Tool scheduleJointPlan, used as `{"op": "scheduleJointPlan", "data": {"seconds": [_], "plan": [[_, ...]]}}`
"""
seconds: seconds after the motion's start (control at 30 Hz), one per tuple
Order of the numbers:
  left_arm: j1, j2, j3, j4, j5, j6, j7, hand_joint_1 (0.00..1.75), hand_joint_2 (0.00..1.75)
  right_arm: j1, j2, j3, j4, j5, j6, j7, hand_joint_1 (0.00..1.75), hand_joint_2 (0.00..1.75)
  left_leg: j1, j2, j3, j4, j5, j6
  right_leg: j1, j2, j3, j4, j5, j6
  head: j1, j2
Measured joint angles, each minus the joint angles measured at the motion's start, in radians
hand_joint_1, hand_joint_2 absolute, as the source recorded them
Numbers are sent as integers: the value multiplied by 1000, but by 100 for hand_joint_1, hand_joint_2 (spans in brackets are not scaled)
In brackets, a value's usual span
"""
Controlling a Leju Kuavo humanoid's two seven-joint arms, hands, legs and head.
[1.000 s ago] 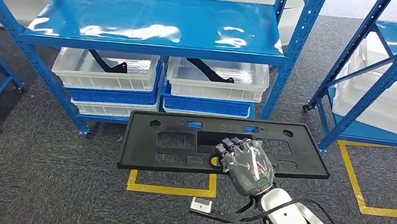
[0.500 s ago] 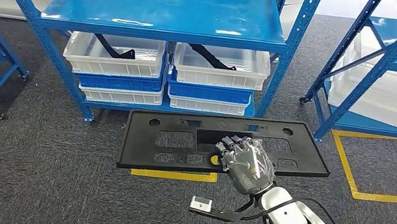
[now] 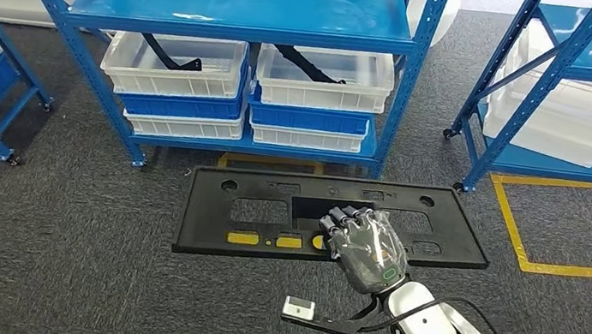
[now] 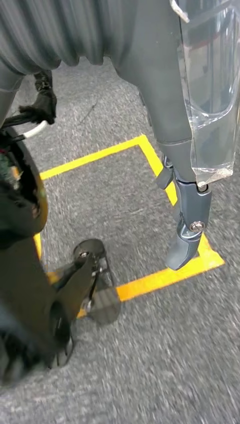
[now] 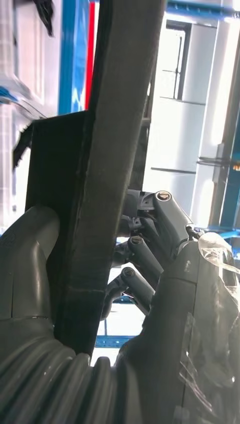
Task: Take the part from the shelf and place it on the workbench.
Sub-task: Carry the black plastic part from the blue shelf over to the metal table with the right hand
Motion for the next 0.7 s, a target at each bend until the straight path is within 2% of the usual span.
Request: {"op": "scheduleJointPlan", "data": {"seconds": [0.03,0.07,0.1,0.13,0.2,0.23,0.27,0.3,0.37,0.4,0.43,0.47,0.53,0.57,0.6,0.63,0.7], "plan": [[0,0,0,0,0,0,-1,0,175,0,0,1,0,0,0,0,169,175,-2,0,63,-79,10,7,0,0,-9,0,10,3,0,0],[-2,0,1,0,0,0,-2,0,175,0,0,1,0,0,0,0,169,175,-5,0,122,-164,5,14,1,0,-15,1,18,7,0,0],[-3,0,1,0,0,0,-3,0,175,0,0,1,0,1,0,0,169,175,-7,0,169,-235,-11,19,1,-1,-20,2,26,11,0,0],[-5,0,1,0,0,-1,-4,0,175,-1,0,1,0,1,0,0,169,175,-10,0,196,-282,-26,23,1,-1,-24,2,34,16,0,0],[-3,0,1,0,0,-2,-5,0,175,0,0,1,0,2,0,1,169,175,-10,1,199,-309,-28,33,0,-2,-33,5,46,26,0,0],[-1,0,1,0,-1,-2,-6,0,175,1,-1,1,0,3,0,1,169,175,-10,2,194,-308,-21,39,-2,-2,-43,20,35,31,0,0],[1,-1,1,0,-1,-3,-6,0,175,3,-1,1,0,3,0,2,169,175,-9,3,188,-309,-13,46,-3,-1,-60,56,9,36,0,0],[2,-1,1,0,-1,-3,-6,0,175,4,-2,1,0,4,0,2,169,175,-9,4,182,-309,-5,51,-5,-1,-86,118,-30,40,0,0],[3,-1,1,0,-1,-3,-6,0,175,8,-4,1,0,7,1,3,169,175,-11,4,167,-307,7,56,-5,-1,-149,280,-114,46,0,0],[4,0,1,0,-1,-3,-6,0,175,11,-4,2,0,8,1,3,169,175,-12,4,161,-307,12,56,-5,-1,-167,336,-135,47,0,0],[5,0,1,0,-1,-3,-6,0,175,13,-5,2,0,9,1,4,169,175,-14,3,156,-306,16,56,-5,-1,-164,352,-137,45,0,0],[7,-1,1,0,-1,-3,-6,0,175,15,-5,2,0,10,1,4,169,175,-15,3,153,-305,18,55,-4,0,-138,321,-121,41,0,0],[7,-1,1,0,-1,-4,-6,0,175,15,-5,2,0,10,2,4,169,175,-18,3,151,-304,21,53,0,0,-39,167,-66,26,0,0],[6,-1,1,0,-1,-4,-6,0,175,13,-5,2,0,11,2,4,169,175,-21,3,150,-302,22,52,3,0,8,89,-47,18,0,0],[5,-2,1,0,-1,-4,-6,0,175,13,-5,2,0,11,2,4,169,175,-22,3,148,-301,23,49,5,0,38,37,-37,12,0,0],[4,-2,1,0,-1,-4,-7,0,175,12,-5,2,0,11,3,4,169,175,-23,4,145,-299,24,45,7,-1,51,10,-37,7,1,0],[4,-1,1,0,-1,-4,-8,0,175,12,-5,2,0,12,4,4,169,175,-24,4,139,-298,27,37,6,-2,51,1,-35,1,1,0]]}}
